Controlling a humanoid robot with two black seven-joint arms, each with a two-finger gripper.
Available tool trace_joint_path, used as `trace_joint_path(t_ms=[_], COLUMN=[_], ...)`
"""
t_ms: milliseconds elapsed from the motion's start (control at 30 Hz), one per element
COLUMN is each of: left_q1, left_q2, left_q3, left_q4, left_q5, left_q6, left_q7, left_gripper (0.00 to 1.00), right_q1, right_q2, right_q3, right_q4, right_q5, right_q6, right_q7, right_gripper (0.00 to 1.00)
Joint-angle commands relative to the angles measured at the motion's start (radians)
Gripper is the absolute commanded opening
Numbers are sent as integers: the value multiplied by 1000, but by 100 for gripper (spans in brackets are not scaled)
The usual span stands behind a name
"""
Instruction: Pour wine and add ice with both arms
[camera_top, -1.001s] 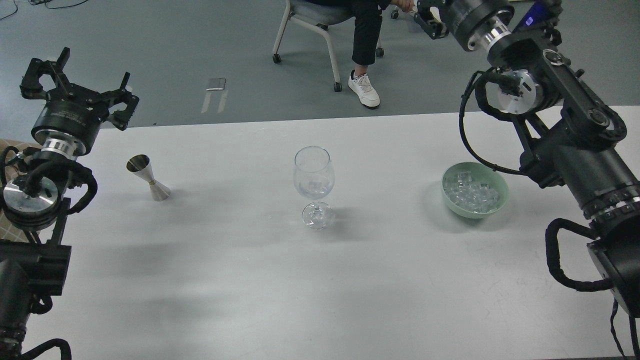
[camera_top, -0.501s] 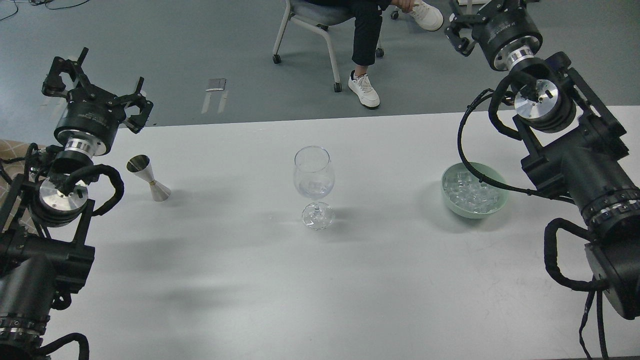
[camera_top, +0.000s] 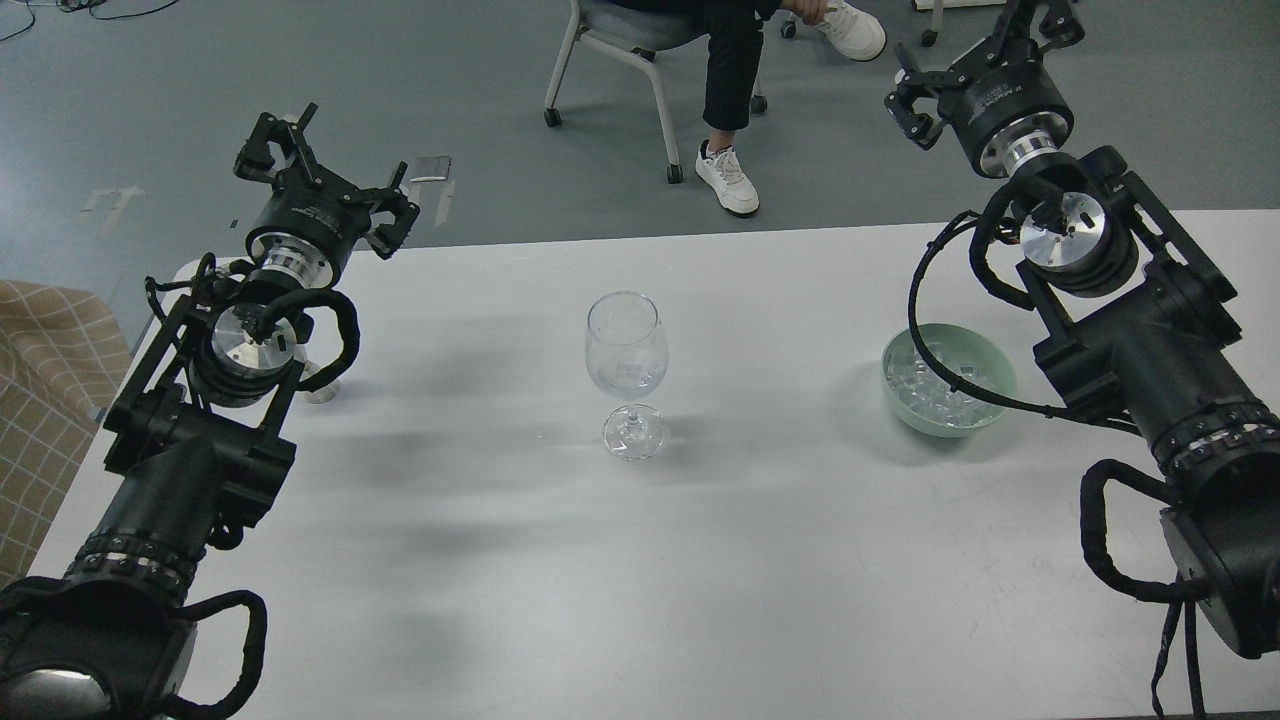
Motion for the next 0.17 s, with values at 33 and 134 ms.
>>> trace_joint_path(t_ms=[33, 134], left_q1=[-16, -28], left_q2=[-3, -3], left_q3=[26, 26], left_q4=[4, 10], left_q5=[0, 0], left_q6=[1, 5], left_q7=[-41, -38], left_gripper=[96, 96], right_q1=[5, 7], right_q2=[0, 1], right_q3=[4, 4], right_q4=[-3, -1], right_q5=[0, 0], right_q6=[2, 2], right_q7=[3, 3], right_gripper=[100, 100])
